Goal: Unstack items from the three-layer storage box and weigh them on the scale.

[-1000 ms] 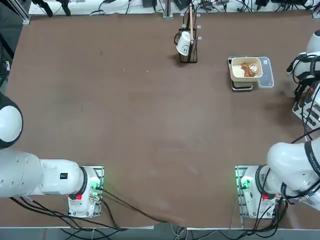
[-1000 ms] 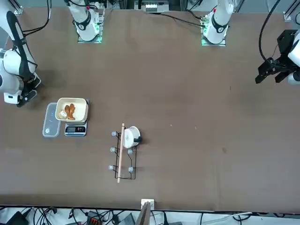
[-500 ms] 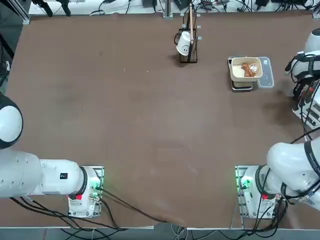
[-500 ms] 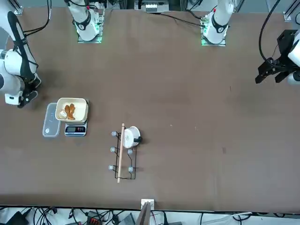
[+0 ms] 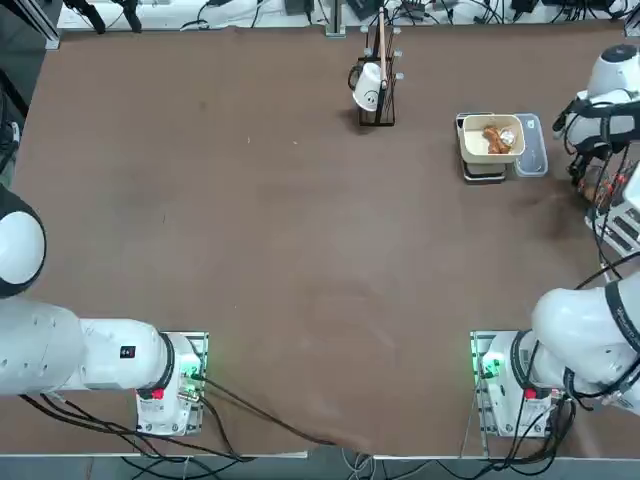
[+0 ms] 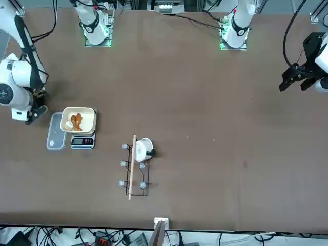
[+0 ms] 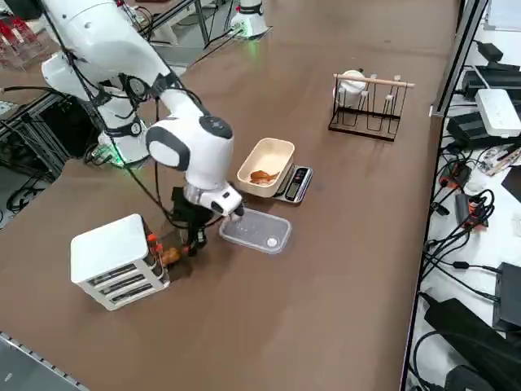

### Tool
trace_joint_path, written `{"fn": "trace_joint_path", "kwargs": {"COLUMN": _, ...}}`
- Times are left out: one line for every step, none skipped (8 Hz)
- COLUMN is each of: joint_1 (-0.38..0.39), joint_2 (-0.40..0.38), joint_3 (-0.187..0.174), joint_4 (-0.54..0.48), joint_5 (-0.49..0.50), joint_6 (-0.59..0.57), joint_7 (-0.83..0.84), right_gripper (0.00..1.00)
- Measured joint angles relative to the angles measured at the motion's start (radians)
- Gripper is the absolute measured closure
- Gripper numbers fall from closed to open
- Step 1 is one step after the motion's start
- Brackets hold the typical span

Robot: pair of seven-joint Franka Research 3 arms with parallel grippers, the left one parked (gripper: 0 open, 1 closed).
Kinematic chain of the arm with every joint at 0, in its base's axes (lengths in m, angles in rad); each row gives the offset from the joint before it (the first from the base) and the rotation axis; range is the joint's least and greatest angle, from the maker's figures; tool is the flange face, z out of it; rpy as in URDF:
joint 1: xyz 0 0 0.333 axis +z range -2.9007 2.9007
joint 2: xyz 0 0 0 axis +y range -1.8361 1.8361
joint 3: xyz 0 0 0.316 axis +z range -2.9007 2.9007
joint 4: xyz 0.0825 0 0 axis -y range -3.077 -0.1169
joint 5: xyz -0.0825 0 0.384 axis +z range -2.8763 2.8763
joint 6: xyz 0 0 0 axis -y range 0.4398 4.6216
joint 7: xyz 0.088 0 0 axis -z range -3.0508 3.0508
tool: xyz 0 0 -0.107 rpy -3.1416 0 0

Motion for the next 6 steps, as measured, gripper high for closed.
{"fn": "trace_joint_path", "kwargs": {"joint_1": 0.01, "joint_2": 0.01, "joint_3": 0.006, "joint_4": 0.015, "joint_5": 0.002, "joint_6": 0.0, "joint_7": 0.005, "right_gripper": 0.89}}
{"fn": "trace_joint_path", "kwargs": {"joint_1": 0.013, "joint_2": 0.019, "joint_3": 0.015, "joint_4": 0.029, "joint_5": 0.018, "joint_6": 0.0, "joint_7": 0.008, "right_gripper": 0.89}}
{"fn": "trace_joint_path", "kwargs": {"joint_1": 0.014, "joint_2": 0.023, "joint_3": 0.027, "joint_4": 0.04, "joint_5": 0.038, "joint_6": 0.0, "joint_7": 0.008, "right_gripper": 0.89}}
{"fn": "trace_joint_path", "kwargs": {"joint_1": 0.014, "joint_2": 0.023, "joint_3": 0.038, "joint_4": 0.045, "joint_5": 0.046, "joint_6": -0.002, "joint_7": 0.008, "right_gripper": 0.89}}
{"fn": "trace_joint_path", "kwargs": {"joint_1": 0.014, "joint_2": 0.023, "joint_3": 0.04, "joint_4": 0.045, "joint_5": 0.046, "joint_6": -0.003, "joint_7": 0.008, "right_gripper": 0.89}}
{"fn": "trace_joint_path", "kwargs": {"joint_1": 0.014, "joint_2": 0.023, "joint_3": 0.04, "joint_4": 0.045, "joint_5": 0.046, "joint_6": -0.003, "joint_7": 0.008, "right_gripper": 0.87}}
